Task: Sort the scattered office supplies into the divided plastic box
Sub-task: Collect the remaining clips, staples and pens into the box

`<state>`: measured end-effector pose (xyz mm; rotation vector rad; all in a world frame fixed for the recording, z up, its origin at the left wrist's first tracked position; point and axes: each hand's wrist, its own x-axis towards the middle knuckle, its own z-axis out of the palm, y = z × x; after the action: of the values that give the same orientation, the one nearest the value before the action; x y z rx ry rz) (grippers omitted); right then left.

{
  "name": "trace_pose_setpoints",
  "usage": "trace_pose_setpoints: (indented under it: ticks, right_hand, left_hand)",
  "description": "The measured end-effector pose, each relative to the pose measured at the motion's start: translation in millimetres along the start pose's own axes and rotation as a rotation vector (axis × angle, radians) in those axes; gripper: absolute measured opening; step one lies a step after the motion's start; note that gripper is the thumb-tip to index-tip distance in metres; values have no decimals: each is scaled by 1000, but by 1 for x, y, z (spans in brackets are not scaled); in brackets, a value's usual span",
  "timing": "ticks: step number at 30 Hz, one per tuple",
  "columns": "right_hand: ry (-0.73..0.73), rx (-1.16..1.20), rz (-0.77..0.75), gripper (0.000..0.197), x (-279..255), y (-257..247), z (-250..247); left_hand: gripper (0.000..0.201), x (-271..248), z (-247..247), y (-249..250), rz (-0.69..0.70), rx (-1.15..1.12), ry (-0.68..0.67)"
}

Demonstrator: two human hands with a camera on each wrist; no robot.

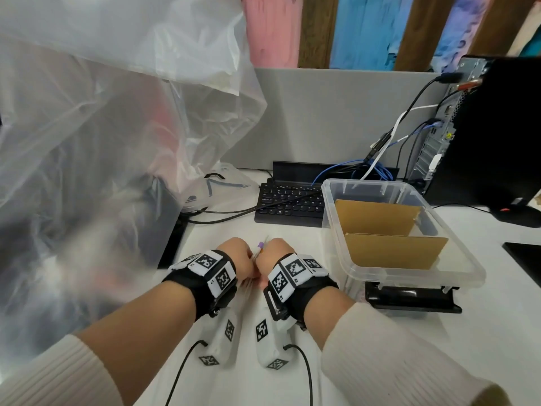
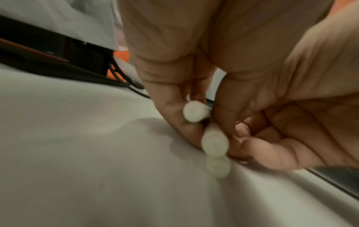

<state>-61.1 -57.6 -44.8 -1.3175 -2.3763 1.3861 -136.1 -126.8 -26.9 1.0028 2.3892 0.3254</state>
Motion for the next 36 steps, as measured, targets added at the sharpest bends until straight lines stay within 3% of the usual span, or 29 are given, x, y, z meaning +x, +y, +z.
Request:
trace_pose_setpoints:
  ticks: [10,13,17,19,22,23,29,36]
  right_hand:
    - [-34,185,43,32,-1,10,6]
    - [21,146,6,25,-4,6,4]
    - [162,341,-177,13,-23,-13,-10]
    - [177,469,-256,8,-39,-25,-27]
    - [90,628,-372,4,-65,-38,-64]
    - [45,670,-406,4,-73,-40,-78]
    - [-56,760,-468,12,-106,-33,-155]
    - [151,490,-528,11,-100,-12,-234]
  left_hand:
    - [9,-2,2,-15,22,-222,-69]
    - [9,-6,-9,-19,98,-319,-105]
    - [20,-23,-41,-11,280,-476,-60]
    - [30,-36,-58,-1,371,-489,-13]
    - [85,-56,-80,20,446,-454,50]
    - [93,-61,-85,26,476,-467,64]
    - [104,-89,-90,88,655,-363,107]
    - [96,-64,-64,156,850,-417,102]
